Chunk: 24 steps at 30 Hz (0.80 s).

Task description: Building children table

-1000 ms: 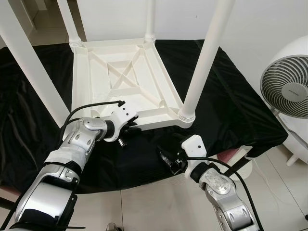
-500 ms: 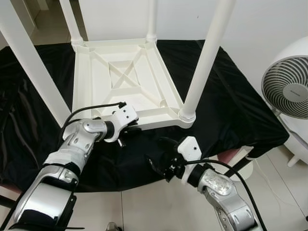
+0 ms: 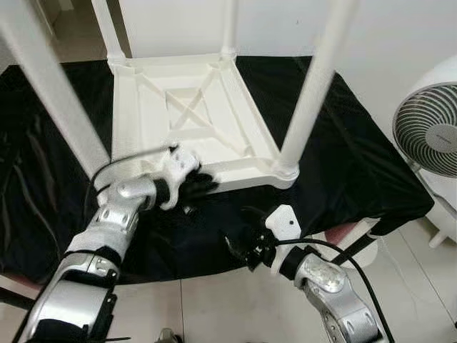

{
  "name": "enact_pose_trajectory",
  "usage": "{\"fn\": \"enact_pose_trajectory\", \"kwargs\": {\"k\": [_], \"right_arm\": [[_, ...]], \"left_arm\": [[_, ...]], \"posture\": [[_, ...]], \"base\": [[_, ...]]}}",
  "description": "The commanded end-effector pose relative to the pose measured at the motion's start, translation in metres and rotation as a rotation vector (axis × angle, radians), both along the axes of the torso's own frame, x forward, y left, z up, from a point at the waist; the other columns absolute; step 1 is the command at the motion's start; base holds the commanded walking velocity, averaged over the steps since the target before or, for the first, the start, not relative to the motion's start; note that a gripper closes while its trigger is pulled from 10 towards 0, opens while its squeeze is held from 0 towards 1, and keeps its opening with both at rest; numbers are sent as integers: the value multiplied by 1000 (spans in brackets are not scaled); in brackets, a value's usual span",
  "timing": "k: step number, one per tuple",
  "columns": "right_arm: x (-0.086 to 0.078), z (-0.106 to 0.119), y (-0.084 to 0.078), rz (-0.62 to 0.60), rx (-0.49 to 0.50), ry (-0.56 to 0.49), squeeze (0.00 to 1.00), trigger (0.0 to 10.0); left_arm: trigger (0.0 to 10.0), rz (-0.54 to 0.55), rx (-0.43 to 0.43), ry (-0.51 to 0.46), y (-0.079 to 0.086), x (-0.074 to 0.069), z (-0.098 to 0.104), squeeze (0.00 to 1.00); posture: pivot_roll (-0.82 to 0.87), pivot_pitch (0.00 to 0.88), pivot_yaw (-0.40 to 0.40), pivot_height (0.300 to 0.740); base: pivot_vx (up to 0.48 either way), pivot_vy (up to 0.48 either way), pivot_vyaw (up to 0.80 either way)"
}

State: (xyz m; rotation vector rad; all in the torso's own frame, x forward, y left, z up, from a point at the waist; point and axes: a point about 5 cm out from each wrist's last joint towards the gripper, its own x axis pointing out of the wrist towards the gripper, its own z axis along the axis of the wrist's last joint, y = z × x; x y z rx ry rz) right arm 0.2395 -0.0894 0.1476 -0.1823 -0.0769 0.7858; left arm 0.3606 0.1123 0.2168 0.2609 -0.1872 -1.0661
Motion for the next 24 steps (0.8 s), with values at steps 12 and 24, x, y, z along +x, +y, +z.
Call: {"fn": "enact_pose_trajectory", "kwargs": {"k": [12, 24], "right_arm": [[0, -5, -4, -19, -10, 28, 0, 10000], [15, 33, -11, -91, -101, -172, 0, 10000]], "left_arm": [[10000, 13, 49, 9, 3, 1, -5, 0], [10000, 280, 224, -59, 39, -14, -9, 0]], "posture": [[-71, 81, 5, 740], [-68, 93, 22, 740]], "base": [[0, 0, 0], [0, 0, 0]]}}
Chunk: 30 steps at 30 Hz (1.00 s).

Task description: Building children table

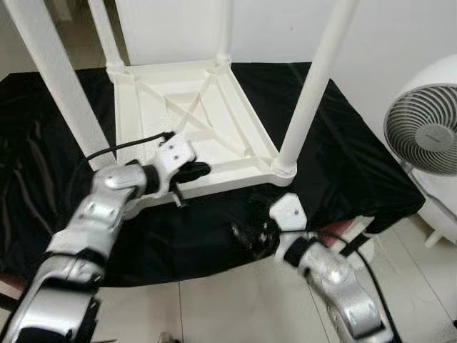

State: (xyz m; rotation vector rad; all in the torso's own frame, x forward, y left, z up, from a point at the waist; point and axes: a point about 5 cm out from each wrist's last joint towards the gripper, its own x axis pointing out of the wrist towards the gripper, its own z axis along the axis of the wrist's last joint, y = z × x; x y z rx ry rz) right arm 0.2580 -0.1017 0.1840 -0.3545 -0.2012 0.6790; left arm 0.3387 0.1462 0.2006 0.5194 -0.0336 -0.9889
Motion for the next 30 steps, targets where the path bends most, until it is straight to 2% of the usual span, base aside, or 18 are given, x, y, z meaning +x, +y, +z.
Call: {"fn": "enact_pose_trajectory", "kwargs": {"k": [1, 3, 5, 10, 11, 12, 13, 14, 15, 16, 17, 18, 20, 22, 24, 27, 28, 30], "right_arm": [[1, 3, -1, 4, -30, -17, 0, 10000], [6, 11, -5, -11, -68, -56, 0, 10000], [17, 23, -10, -34, -120, -105, 0, 10000], [24, 28, -13, -49, -149, -128, 0, 10000], [28, 28, -13, -1, -246, -133, 0, 10000], [28, 28, -13, -1, -246, -133, 0, 10000], [34, 29, -13, 48, -352, -143, 0, 10000], [34, 29, -13, 48, -352, -143, 0, 10000], [39, 34, -13, 99, -441, -160, 0, 10000], [39, 34, -13, 99, -441, -160, 0, 10000], [45, 42, -12, 142, -513, -175, 0, 10000], [45, 42, -12, 142, -513, -175, 0, 10000], [58, 57, -5, 193, -552, -182, 0, 10000], [58, 57, -5, 193, -552, -182, 0, 10000], [63, 59, 9, 331, -507, -119, 0, 10000], [63, 59, 9, 331, -507, -119, 0, 10000], [65, 57, 16, 390, -505, -94, 0, 10000], [65, 57, 16, 390, -505, -94, 0, 10000]], "left_arm": [[10000, 180, -75, -79, 10, 3, 9, 0], [10000, 192, -110, -84, 13, -1, 12, 0], [10000, 208, -167, -99, 20, -13, 16, 0], [10000, 222, -184, -112, 23, -20, 17, 0], [10000, 267, -201, -88, 27, -29, 9, 0], [10000, 267, -201, -88, 27, -29, 9, 0], [10000, 275, -201, -61, 30, -43, 2, 0], [10000, 275, -201, -61, 30, -43, 2, 0], [10000, 270, -215, -36, 34, -58, -1, 0], [10000, 270, -215, -36, 34, -58, -1, 0], [10000, 259, -226, -10, 37, -72, -2, 0], [10000, 259, -226, -10, 37, -72, -2, 0], [10000, 248, -219, 19, 44, -89, -2, 0], [10000, 248, -219, 19, 44, -89, -2, 0], [10000, 366, -199, 7, 59, -88, -6, 0], [10000, 366, -199, 7, 59, -88, -6, 0], [10000, 423, -197, 5, 65, -86, -9, 0], [10000, 423, -197, 5, 65, -86, -9, 0]], "posture": [[-68, 93, 22, 740], [-67, 92, 17, 740], [-67, 92, 17, 740], [-67, 92, 17, 740], [-60, 89, 14, 740], [-60, 89, 14, 740], [-54, 90, 13, 740], [-54, 90, 13, 740], [-50, 91, 12, 740], [-50, 91, 12, 740], [-47, 91, 8, 740], [-47, 91, 8, 740], [-33, 92, -7, 740], [-33, 92, -7, 740], [-17, 90, -20, 740], [-17, 90, -20, 740], [-17, 91, -22, 740], [-17, 91, -22, 740]], "base": [[0, 0, 0], [0, 0, 0], [0, 0, 0], [0, 0, 0], [0, 0, 0], [0, 0, 0], [0, 0, 0], [0, 0, 0], [0, 0, 0], [0, 0, 0], [0, 0, 0], [0, 0, 0], [0, 0, 0], [0, 0, 0], [0, 0, 0], [0, 0, 0], [0, 0, 0], [0, 0, 0]]}}
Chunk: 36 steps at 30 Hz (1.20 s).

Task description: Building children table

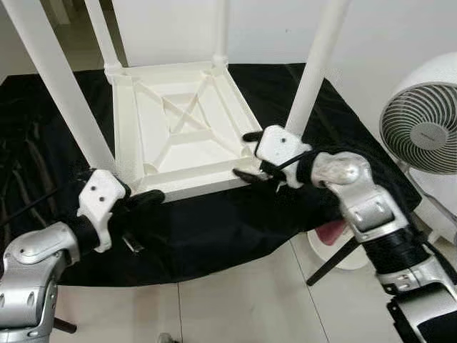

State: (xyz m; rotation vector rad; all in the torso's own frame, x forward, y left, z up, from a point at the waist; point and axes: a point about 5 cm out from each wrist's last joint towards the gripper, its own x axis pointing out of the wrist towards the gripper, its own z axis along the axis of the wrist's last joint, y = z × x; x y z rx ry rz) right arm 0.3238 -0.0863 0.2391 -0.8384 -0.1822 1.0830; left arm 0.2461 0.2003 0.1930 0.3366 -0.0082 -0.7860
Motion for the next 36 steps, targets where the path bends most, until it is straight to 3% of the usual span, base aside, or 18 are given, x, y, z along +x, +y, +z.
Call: {"fn": "enact_pose_trajectory", "kwargs": {"k": [1, 2, 5, 7, 9, 11, 17, 23, 36], "right_arm": [[4, -4, 9, 69, -42, 37, 0, 10000], [10, -7, 16, 119, -100, 65, 0, 10000], [14, -8, 21, 151, -141, 84, 0, 10000], [21, -7, 30, 199, -246, 80, 0, 10000], [21, -7, 30, 199, -246, 80, 0, 10000], [27, -5, 40, 227, -340, 62, 0, 10000], [31, -1, 52, 280, -427, 62, 0, 10000], [39, -6, 74, 248, -406, 57, 0, 10000], [39, -20, 88, 255, -381, 154, 0, 10000]], "left_arm": [[10000, 276, -34, -13, 14, 4, -8, 0], [10000, 330, -53, -7, 16, 1, -11, 0], [10000, 365, -69, -6, 17, -1, -13, 0], [10000, 412, -71, -18, 18, -6, -12, 0], [10000, 412, -71, -18, 18, -6, -12, 0], [10000, 422, -76, -16, 17, -11, -10, 0], [10000, 413, -91, -2, 14, -17, -8, 0], [10000, 361, -81, -9, 3, -31, -12, 0], [10000, 330, -73, -16, -10, -44, -4, 0]], "posture": [[-12, 93, -25, 740], [0, 99, -37, 740], [3, 101, -41, 740], [11, 103, -50, 740], [11, 103, -50, 740], [23, 115, -62, 740], [24, 126, -61, 740], [42, 143, -66, 740], [57, 165, -65, 740]], "base": [[0, 0, 0], [0, 0, 0], [0, 0, 0], [0, 0, 0], [0, 0, 0], [0, 0, 0], [0, 0, 0], [0, 0, 0], [0, 0, 0]]}}
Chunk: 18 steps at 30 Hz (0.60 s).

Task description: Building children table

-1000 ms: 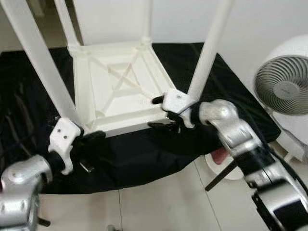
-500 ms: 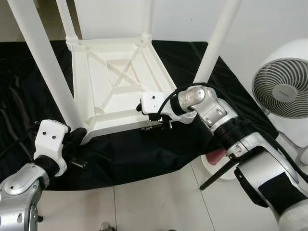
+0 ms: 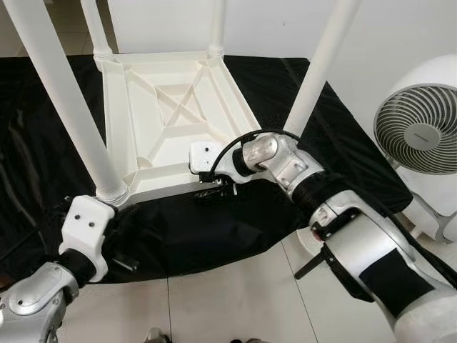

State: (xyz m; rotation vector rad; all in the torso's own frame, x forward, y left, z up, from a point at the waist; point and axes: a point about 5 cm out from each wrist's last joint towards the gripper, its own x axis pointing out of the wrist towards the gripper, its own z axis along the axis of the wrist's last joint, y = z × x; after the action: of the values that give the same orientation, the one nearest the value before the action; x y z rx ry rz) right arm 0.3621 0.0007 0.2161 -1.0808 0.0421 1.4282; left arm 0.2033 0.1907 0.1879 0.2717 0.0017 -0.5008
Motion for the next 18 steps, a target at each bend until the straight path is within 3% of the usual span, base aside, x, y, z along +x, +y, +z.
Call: {"fn": "enact_pose_trajectory", "kwargs": {"k": [1, 11, 18], "right_arm": [[-1, 2, 3, 24, -11, 22, 0, 10000], [-2, 3, 17, 17, 2, 5, 0, 10000], [-2, 11, 16, -19, 174, 54, 0, 10000]], "left_arm": [[10000, 45, -6, -4, 0, -2, 2, 0], [10000, 60, 2, -9, 2, -9, 7, 0], [10000, 136, 2, -9, 10, -5, 5, 0]], "posture": [[57, 165, -65, 740], [75, 189, -68, 740], [84, 178, -64, 740]], "base": [[0, 0, 0], [0, 0, 0], [0, 0, 0]]}}
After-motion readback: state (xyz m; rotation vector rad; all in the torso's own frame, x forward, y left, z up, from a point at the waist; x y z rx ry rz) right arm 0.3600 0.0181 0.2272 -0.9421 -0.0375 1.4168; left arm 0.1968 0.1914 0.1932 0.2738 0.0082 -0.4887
